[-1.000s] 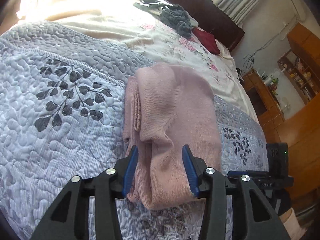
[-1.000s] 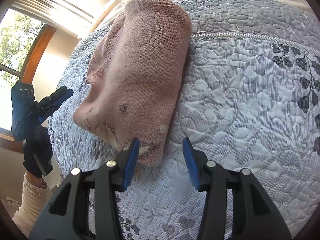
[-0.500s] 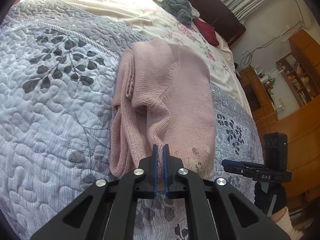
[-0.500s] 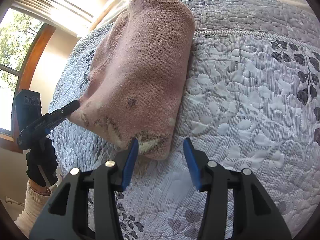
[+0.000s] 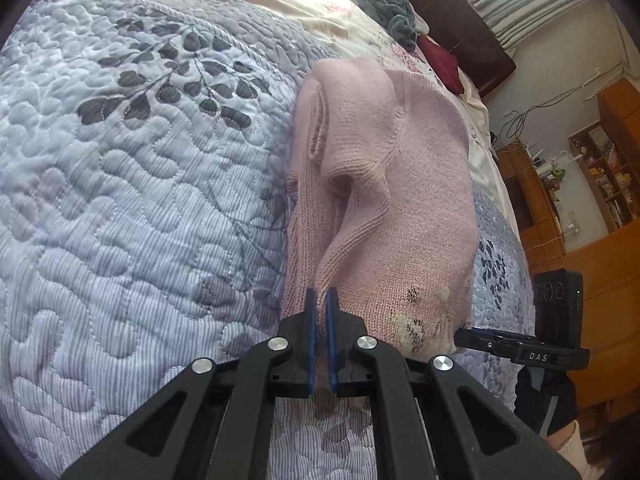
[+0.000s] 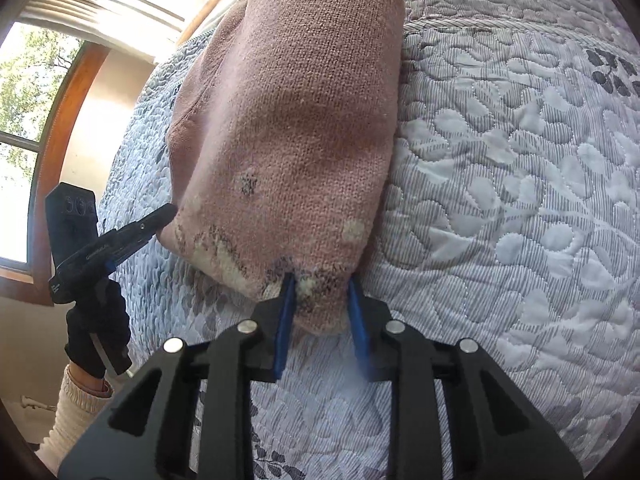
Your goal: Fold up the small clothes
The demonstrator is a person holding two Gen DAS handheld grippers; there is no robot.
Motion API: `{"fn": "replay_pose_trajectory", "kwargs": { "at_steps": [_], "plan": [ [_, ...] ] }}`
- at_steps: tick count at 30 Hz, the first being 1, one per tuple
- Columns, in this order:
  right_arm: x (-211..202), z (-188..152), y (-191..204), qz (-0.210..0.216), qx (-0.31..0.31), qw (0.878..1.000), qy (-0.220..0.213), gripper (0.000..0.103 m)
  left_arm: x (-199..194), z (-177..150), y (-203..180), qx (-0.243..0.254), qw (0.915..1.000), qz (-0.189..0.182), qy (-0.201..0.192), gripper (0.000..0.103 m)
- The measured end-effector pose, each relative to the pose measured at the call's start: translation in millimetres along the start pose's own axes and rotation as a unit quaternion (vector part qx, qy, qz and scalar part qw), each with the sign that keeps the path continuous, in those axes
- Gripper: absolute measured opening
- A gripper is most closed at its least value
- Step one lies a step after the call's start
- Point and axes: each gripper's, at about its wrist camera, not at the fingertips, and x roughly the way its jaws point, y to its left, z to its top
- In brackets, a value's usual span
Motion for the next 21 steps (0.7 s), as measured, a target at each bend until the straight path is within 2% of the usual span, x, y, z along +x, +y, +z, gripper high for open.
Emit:
{"fn": "replay_pose_trajectory", "kwargs": {
  "at_steps": [7, 9, 12, 13, 14, 15, 17, 21],
  "plan": [
    [13.0, -8.1, -6.4, -0.017, 0.014, 1.0, 0.015, 0.021, 11.3, -3.0, -4.1, 0.0, 0.9999, 0.009, 0.006, 0.01],
    [10.0, -4.8, -2.4, -0.016, 0.009, 1.0, 0.016, 0.024, 8.5, 0.2, -5.3, -0.005, 0.9999, 0.007, 0.011, 0.012],
    [-5.0, -1.0, 0.5, -0.008, -0.001, 1.0, 0.005, 0.036, -4.4, 9.7, -15.5, -0.003, 1.0, 0.002, 0.007, 0.029],
    [-11.6, 1.9, 1.7, -0.001, -0.003, 1.0, -0.005, 0.041, -10.5, 14.9, -18.7, -0.001, 1.0, 0.004, -0.003, 0.051],
    [-19.7, 5.4, 2.2, 0.007, -0.003, 1.0, -0.017, 0.051, -16.2, 20.6, -22.0, -0.001, 0.9999, 0.005, -0.016, 0.066],
    [-25.9, 10.1, 2.7, 0.016, -0.003, 1.0, -0.027, 0.057, -20.7, 27.0, -25.0, 0.0, 0.9995, 0.0, -0.031, 0.068],
    [-34.8, 22.1, 2.4, 0.02, -0.003, 0.999, -0.04, 0.058, -19.5, 43.3, -29.7, 0.007, 0.9992, -0.001, -0.04, 0.073],
    [-41.3, 46.0, -5.2, 0.033, 0.008, 0.998, -0.049, 0.062, 7.0, 76.3, -27.6, 0.014, 0.9997, 0.011, -0.015, 0.075]
  ]
}}
